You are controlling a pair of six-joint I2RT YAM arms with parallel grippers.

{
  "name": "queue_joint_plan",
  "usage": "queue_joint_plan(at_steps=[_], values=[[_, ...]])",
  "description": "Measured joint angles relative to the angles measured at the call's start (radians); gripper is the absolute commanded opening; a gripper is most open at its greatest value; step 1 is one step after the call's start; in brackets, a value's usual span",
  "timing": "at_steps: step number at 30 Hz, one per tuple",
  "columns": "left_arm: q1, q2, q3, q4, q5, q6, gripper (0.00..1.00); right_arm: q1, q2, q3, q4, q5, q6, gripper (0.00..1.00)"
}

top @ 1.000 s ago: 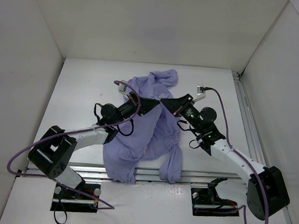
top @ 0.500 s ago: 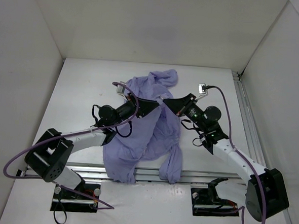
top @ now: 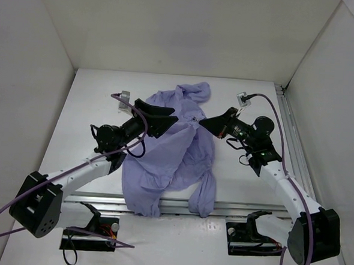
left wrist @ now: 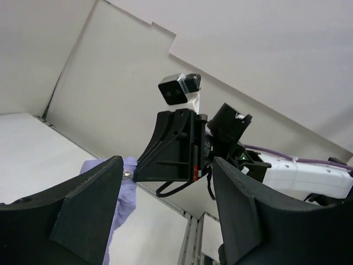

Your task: Zip up the jacket

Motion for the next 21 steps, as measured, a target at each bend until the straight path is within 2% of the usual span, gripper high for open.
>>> queue_joint_plan(at_steps=[4,9,21], values=[[0.000,0.082,0.079,-0.040,0.085,0.024,0.52,0.000,0.000,0.021,-0.010,-0.048,-0.018,0.00],[0.000,0.170,0.153,-0.112,0.203,0.061,0.34,0.000,0.000,0.036,-0.037,-0.090,-0.033,0.00],[0.000,0.263,0.257,-0.145,0.393,0.076,0.25,0.000,0.018,0.065,-0.053,-0.131,-0.060,0.00]])
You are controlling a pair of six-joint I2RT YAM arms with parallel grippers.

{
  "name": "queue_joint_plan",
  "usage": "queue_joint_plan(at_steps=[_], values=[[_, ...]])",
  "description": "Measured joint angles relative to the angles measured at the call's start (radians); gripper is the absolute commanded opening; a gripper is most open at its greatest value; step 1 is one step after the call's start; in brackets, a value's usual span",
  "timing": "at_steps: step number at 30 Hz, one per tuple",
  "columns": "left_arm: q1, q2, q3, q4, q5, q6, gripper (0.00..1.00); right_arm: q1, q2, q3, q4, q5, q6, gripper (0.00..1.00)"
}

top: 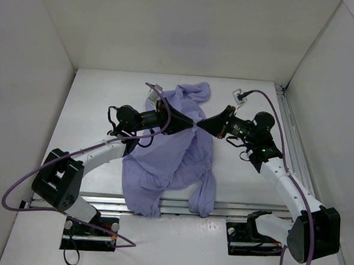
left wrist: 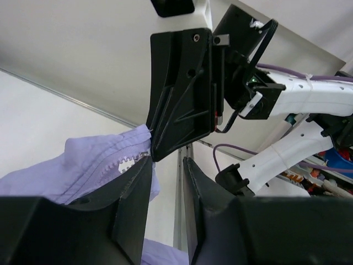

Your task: Zip up the jacket

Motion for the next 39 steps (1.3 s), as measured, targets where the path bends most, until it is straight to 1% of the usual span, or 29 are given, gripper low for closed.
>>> queue_joint_plan(at_steps=[6,9,11,12,18,23,30,33,39], values=[[0.000,0.008,0.000,-0.075,0.020,0.049,0.25,0.000,0.008,0.010,-0.005,-0.003,-0.011,0.00],[0.000,0.008,0.000,-0.128,0.019,0.084,0.22,-0.001,0.010,0.013,-0.008,-0.006,-0.013,0.00],[0.000,0.007,0.000,-0.160,0.015,0.106,0.27,-0.001,0.011,0.013,-0.009,-0.006,-0.014,0.00],[0.000,0.006,0.000,-0.173,0.013,0.115,0.33,-0.001,0.011,0.013,-0.010,-0.007,-0.014,0.00],[0.000,-0.003,-0.004,-0.206,-0.044,0.132,0.36,-0.001,0.011,0.013,-0.011,-0.006,-0.013,0.00],[0.000,-0.005,-0.060,-0.119,-0.114,0.077,0.40,-0.001,0.011,0.013,-0.011,-0.006,-0.010,0.00],[0.000,0.038,-0.095,0.088,-0.201,-0.085,0.39,-0.001,0.011,0.013,-0.010,-0.001,0.009,0.00],[0.000,0.063,-0.096,0.126,-0.224,-0.147,0.40,-0.001,0.011,0.013,-0.010,0.004,0.014,0.00],[0.000,0.090,-0.098,0.151,-0.254,-0.217,0.41,-0.001,0.011,0.013,-0.010,0.018,0.022,0.00]])
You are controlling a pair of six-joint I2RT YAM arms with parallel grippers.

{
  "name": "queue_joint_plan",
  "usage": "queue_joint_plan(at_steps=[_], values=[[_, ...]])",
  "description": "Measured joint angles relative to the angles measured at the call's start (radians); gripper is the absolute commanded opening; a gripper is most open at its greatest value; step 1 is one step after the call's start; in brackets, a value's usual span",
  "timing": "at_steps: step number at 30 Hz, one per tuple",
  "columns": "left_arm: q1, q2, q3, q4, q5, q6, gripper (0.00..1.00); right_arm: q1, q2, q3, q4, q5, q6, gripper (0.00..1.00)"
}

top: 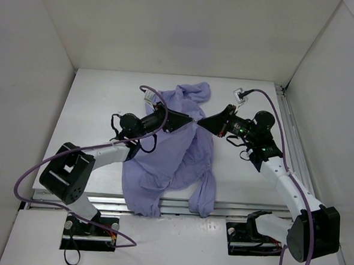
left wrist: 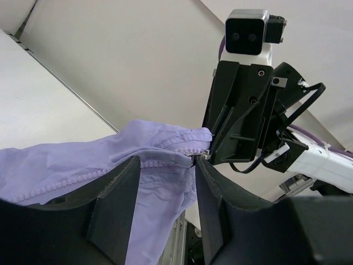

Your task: Zip up the jacket

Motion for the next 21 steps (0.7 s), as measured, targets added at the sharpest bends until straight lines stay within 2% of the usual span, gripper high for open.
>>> queue_joint_plan(at_steps=[11,21], values=[[0.000,0.043,-0.013,0.030,-0.049,-0.097,0.42,0.000,0.000,0.000,0.000,0.020,0.011,0.00],[-0.020,0.063,-0.017,0.029,-0.103,-0.158,0.49,0.000,0.000,0.000,0.017,0.029,0.018,0.00]])
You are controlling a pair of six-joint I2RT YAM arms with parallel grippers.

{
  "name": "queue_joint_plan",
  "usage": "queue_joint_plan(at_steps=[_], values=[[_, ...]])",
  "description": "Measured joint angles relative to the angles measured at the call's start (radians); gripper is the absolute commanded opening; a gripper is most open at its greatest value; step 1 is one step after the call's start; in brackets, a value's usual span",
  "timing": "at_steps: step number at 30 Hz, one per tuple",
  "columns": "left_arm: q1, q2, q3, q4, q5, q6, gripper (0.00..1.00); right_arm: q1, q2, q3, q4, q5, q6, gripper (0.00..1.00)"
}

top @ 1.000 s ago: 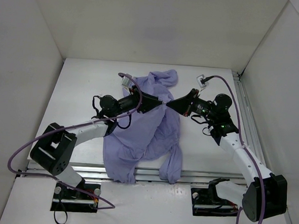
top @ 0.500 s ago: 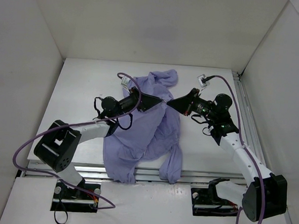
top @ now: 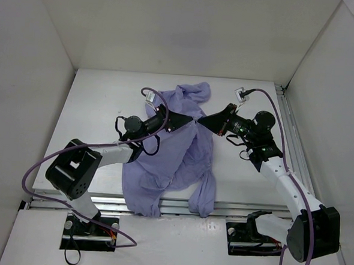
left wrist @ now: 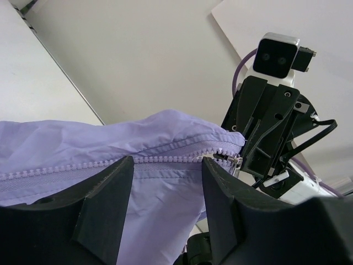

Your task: Zip up the jacket

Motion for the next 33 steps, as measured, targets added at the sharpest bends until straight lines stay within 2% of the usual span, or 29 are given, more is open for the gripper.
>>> queue_joint_plan(at_steps=[10,13,17,20,24,28,33], values=[[-0.010,-0.017,-0.005,-0.006,-0.034,-0.019,0.49,0.000,0.000,0.000,0.009,0.001,0.001,0.00],[-0.011,-0.080,-0.042,-0.013,-0.041,0.020,0.49,0.000,0.000,0.000,0.010,0.001,0.006,0.00],[-0.026,-0.225,-0.056,-0.049,-0.042,0.141,0.41,0.001,0.000,0.000,0.010,0.003,0.012,0.00],[-0.067,-0.367,-0.028,-0.193,-0.052,0.299,0.33,0.001,0.001,0.000,0.011,0.010,0.019,0.00],[-0.132,-0.457,0.060,-0.412,-0.079,0.468,0.28,0.002,0.006,0.000,0.011,0.019,0.025,0.00],[-0.190,-0.486,0.122,-0.650,-0.138,0.606,0.29,0.002,0.007,0.000,0.008,0.025,0.026,0.00],[-0.251,-0.449,0.193,-0.943,-0.263,0.737,0.29,0.002,0.007,0.000,0.003,0.029,0.026,0.00]])
